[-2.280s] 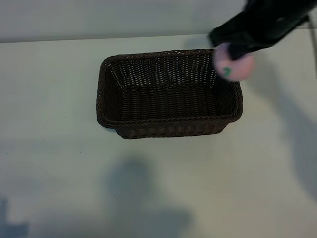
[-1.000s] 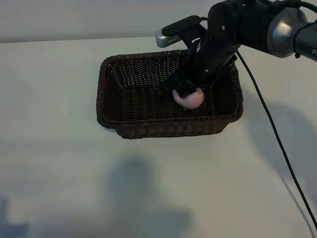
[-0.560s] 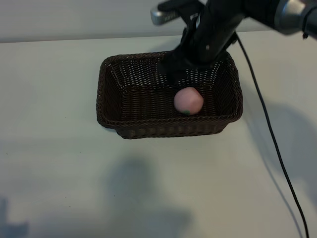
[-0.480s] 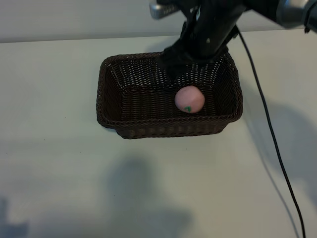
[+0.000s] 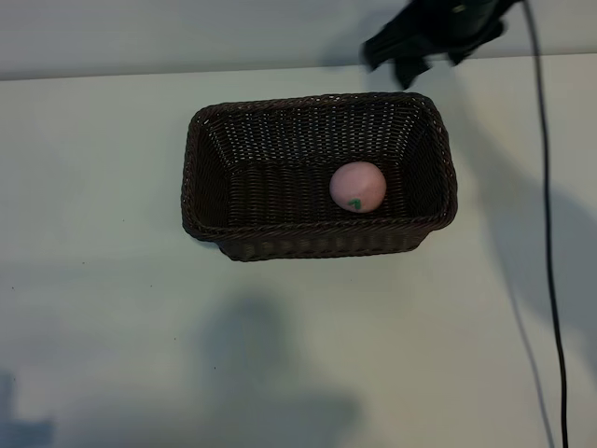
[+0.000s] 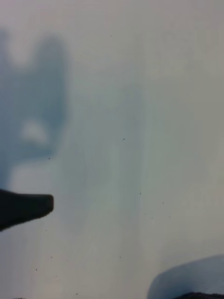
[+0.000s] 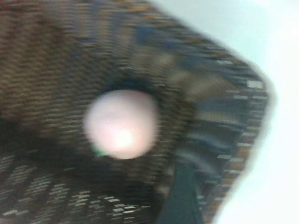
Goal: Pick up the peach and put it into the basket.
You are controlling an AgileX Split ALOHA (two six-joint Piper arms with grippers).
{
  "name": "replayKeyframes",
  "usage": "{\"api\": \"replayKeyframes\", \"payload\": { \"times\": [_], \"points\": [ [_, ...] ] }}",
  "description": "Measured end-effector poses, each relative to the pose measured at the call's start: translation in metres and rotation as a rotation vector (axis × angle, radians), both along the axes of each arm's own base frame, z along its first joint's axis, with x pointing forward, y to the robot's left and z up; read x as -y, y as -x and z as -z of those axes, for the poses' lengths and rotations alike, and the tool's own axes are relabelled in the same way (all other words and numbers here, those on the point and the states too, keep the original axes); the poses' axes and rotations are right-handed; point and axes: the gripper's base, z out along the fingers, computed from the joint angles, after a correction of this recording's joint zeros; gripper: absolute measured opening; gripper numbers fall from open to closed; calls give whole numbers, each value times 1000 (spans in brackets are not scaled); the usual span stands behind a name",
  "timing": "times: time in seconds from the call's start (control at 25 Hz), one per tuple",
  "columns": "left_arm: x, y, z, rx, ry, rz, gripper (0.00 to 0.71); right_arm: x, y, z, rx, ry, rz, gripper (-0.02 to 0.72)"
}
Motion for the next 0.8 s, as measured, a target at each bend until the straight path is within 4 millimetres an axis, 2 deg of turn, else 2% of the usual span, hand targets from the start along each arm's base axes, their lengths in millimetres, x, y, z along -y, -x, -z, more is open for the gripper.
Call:
{"api": "replayKeyframes", "payload": {
  "times": [0.16, 0.36, 0.6, 0.8],
  "points": [
    [0, 0, 0, 0, 4, 1, 463, 52, -15, 0, 1, 3, 124, 585],
    [0, 0, 0, 0, 3, 1, 463, 117, -24, 0, 0, 7, 273, 584],
    [0, 0, 0, 0, 6, -1, 463, 195, -23, 0, -1, 2, 451, 584],
    [0, 0, 0, 0, 6, -1, 463, 241, -15, 0, -4, -36, 565, 584]
  ]
}}
